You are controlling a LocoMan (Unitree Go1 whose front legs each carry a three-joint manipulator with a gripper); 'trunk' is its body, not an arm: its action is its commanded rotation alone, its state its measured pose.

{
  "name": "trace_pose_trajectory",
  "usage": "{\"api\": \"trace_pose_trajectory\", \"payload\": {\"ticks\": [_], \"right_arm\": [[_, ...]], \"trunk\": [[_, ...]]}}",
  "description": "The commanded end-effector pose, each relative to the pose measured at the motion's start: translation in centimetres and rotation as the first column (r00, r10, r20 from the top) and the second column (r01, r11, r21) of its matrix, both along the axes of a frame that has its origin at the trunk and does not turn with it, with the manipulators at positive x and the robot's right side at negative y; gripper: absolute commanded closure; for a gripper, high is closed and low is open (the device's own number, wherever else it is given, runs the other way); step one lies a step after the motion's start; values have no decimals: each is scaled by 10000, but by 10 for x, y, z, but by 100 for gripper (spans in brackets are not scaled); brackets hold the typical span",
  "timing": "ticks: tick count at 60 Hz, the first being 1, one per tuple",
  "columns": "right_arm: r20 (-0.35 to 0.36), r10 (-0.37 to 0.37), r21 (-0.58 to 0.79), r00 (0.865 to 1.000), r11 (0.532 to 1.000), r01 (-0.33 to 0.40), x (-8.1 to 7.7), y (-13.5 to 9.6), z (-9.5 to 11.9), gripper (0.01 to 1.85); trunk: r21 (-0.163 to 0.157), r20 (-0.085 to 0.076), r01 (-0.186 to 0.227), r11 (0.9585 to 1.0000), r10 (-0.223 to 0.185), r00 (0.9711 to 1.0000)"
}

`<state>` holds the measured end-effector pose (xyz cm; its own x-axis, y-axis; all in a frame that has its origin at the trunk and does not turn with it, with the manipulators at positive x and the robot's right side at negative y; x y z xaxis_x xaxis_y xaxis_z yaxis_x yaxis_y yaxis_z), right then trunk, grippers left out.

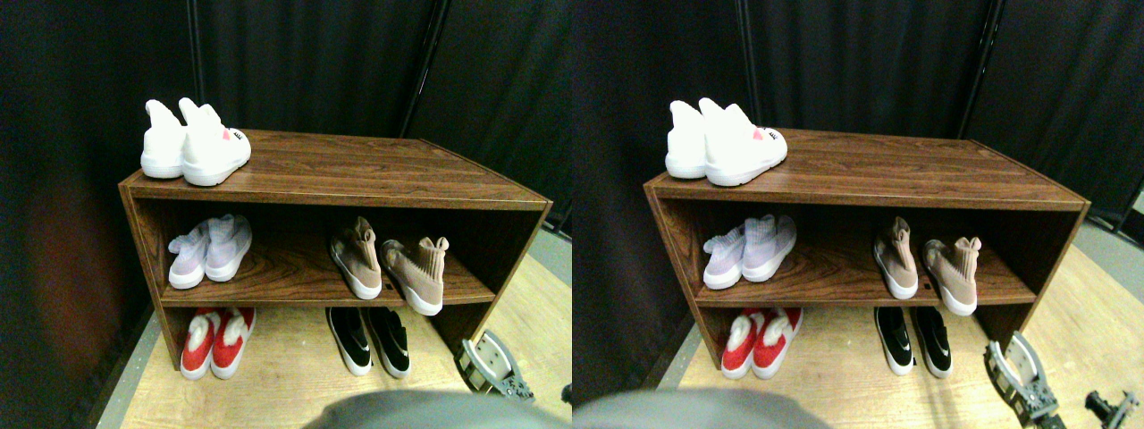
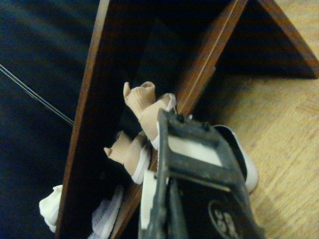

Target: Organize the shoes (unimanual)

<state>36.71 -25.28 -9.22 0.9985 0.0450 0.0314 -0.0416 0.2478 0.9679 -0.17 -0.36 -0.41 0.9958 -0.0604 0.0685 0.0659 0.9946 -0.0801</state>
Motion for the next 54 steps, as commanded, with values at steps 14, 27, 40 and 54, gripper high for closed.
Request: {"api": "trace_pose_trajectory", "payload": {"ticks": [14, 27, 40, 54], "right_arm": [[616, 38, -1872, 9981, 9823, 78, 8, 23, 21, 7], [458, -228, -1781, 9987, 9835, 306, 21, 24, 23, 7], [5, -368, -1492, 9993, 9881, 364, 42, 23, 19, 5], [-546, -763, -1468, 9956, 9868, 676, 73, 17, -1, 11]], "trunk": [[-293, 63, -109, 9995, 111, 9999], [-349, 100, -189, 9992, 193, 9998], [-405, 109, -288, 9988, 293, 9995], [-423, 24, -420, 9982, 422, 9991]]}}
